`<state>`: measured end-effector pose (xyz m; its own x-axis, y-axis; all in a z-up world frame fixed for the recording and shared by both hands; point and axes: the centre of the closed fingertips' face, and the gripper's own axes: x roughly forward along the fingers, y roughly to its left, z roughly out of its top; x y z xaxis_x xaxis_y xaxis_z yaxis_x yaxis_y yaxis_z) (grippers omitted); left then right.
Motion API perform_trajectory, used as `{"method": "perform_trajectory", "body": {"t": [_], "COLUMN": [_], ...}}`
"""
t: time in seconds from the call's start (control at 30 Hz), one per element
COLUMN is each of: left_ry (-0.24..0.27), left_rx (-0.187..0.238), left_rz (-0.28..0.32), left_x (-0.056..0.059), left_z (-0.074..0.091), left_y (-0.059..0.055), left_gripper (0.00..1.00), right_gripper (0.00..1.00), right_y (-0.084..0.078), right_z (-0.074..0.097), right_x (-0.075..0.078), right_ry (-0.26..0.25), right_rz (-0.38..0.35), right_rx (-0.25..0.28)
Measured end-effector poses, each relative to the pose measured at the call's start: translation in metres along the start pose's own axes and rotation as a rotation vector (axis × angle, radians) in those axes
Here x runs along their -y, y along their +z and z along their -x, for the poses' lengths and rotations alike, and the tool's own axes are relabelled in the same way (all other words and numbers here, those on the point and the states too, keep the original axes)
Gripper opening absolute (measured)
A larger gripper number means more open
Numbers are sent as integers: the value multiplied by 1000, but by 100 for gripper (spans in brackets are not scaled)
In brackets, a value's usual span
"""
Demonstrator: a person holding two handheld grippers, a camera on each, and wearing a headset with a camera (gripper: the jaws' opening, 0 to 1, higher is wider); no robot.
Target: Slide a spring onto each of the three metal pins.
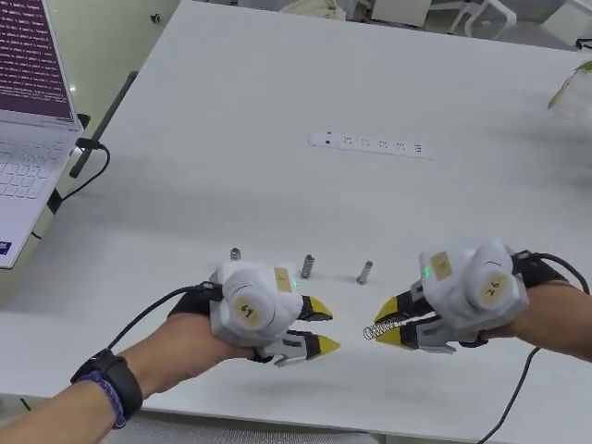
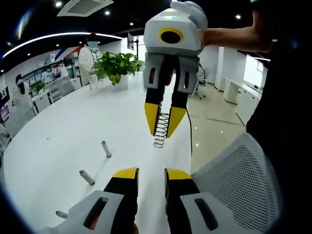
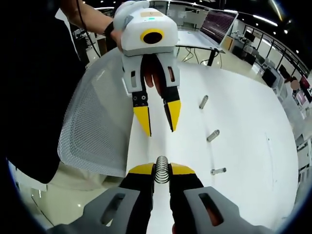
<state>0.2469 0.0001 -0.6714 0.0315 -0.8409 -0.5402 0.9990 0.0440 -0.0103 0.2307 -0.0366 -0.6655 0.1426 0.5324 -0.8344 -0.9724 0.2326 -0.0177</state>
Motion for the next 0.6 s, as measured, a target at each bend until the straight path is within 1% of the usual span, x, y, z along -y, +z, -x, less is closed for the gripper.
{"method": "perform_trajectory", "body": {"t": [0.2,0.3,0.4,0.47,0.6], "left_ry": [37,61,83,109,146], "left_rx": [10,10,9,6,11], "left_rz": [38,62,88,103,131], "left_x": [-8,-12,-17,-22,-29], "left_z": [9,17,24,32,44], "left_y": [-4,-11,-18,-24,-31], "left_gripper": [17,19,21,22,24], "right_gripper": [8,8,8,8,8], "right_y": [-12,-20,-24,-28,-33], "right_z": [-3,-2,0,2,5], "right_x": [7,13,18,23,31], "right_ry": [-6,-11,-15,-19,-28], "right_rz": [-30,-42,-53,-56,-65], "right_rx": [-20,-37,-41,-51,-61]}}
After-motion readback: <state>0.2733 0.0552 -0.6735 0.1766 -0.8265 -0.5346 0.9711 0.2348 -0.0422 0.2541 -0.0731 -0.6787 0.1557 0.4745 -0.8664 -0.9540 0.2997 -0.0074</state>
